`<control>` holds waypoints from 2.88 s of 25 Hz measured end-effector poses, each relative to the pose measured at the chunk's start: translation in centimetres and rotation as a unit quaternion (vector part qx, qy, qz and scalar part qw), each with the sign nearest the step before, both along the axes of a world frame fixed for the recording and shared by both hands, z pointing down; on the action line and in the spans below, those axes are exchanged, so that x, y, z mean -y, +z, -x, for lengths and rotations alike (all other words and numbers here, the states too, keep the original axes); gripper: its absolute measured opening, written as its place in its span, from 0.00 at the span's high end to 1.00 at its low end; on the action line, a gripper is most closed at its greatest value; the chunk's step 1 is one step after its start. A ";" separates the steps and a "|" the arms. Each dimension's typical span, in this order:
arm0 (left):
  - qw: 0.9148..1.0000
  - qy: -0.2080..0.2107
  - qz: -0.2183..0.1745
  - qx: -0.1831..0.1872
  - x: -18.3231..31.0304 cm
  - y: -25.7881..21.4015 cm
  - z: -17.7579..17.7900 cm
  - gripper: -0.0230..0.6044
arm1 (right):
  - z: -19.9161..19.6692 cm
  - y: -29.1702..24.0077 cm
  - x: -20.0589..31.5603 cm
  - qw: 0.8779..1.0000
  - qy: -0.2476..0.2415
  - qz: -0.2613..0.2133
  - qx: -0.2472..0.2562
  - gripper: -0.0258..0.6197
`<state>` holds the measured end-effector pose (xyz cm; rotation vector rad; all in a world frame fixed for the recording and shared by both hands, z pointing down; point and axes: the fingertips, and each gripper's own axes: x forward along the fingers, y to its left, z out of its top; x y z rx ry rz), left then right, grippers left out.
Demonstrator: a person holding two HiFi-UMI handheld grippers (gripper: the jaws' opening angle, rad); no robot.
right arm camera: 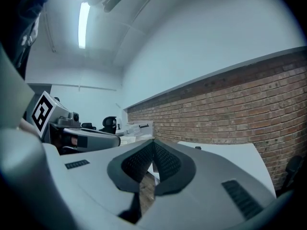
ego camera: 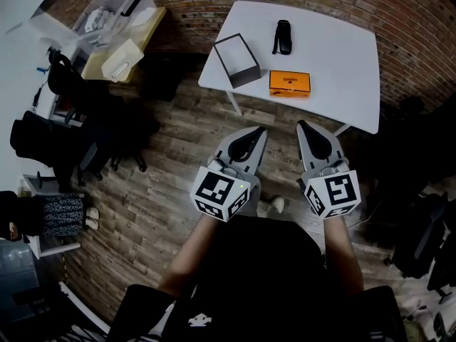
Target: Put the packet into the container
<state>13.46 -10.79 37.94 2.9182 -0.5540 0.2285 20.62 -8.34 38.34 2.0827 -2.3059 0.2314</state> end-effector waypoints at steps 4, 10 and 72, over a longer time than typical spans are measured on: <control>1.000 0.003 0.000 -0.005 1.7 0.1 -0.4 0.95 | -0.3 0.4 1.8 1.000 0.002 0.004 -0.002 0.95; 1.000 0.018 0.001 -0.016 6.8 0.7 -1.9 0.95 | -1.0 0.6 6.5 1.000 0.005 0.001 -0.016 0.95; 1.000 0.003 0.013 -0.018 29.7 1.7 -9.4 0.95 | -9.5 21.0 20.2 0.811 -0.317 0.383 -0.309 0.25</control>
